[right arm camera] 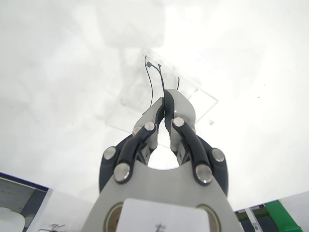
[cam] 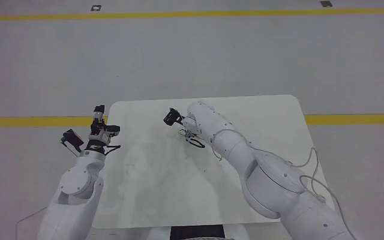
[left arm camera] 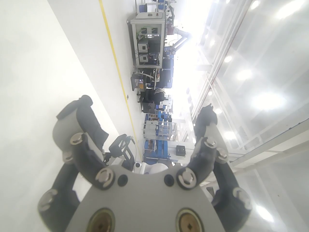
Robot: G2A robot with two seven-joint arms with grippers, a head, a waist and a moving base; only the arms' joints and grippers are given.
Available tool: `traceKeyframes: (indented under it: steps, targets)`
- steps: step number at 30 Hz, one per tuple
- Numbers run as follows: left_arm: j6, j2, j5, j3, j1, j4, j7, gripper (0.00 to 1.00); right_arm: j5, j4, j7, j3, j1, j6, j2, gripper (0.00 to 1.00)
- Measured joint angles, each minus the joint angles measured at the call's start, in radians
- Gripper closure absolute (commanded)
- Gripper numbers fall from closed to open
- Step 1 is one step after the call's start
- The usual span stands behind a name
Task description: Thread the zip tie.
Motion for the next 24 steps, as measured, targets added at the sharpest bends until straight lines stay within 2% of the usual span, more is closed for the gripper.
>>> traceKeyframes:
  steps: [10, 19, 24]
  targets:
    - [0.0, 0.0, 0.0, 0.0, 0.0, 0.0, 0.0, 0.0, 0.004, -0.047, 0.016, 0.033, -0.011, -0.031, 0.028, 1.0]
    - [0.0, 0.0, 0.0, 0.0, 0.0, 0.0, 0.0, 0.0, -0.005, -0.08, 0.022, 0.049, -0.045, -0.029, 0.044, 1.0]
    - [0.0, 0.0, 0.0, 0.0, 0.0, 0.0, 0.0, 0.0, -0.015, -0.089, 0.026, 0.054, -0.055, -0.019, 0.045, 0.96]
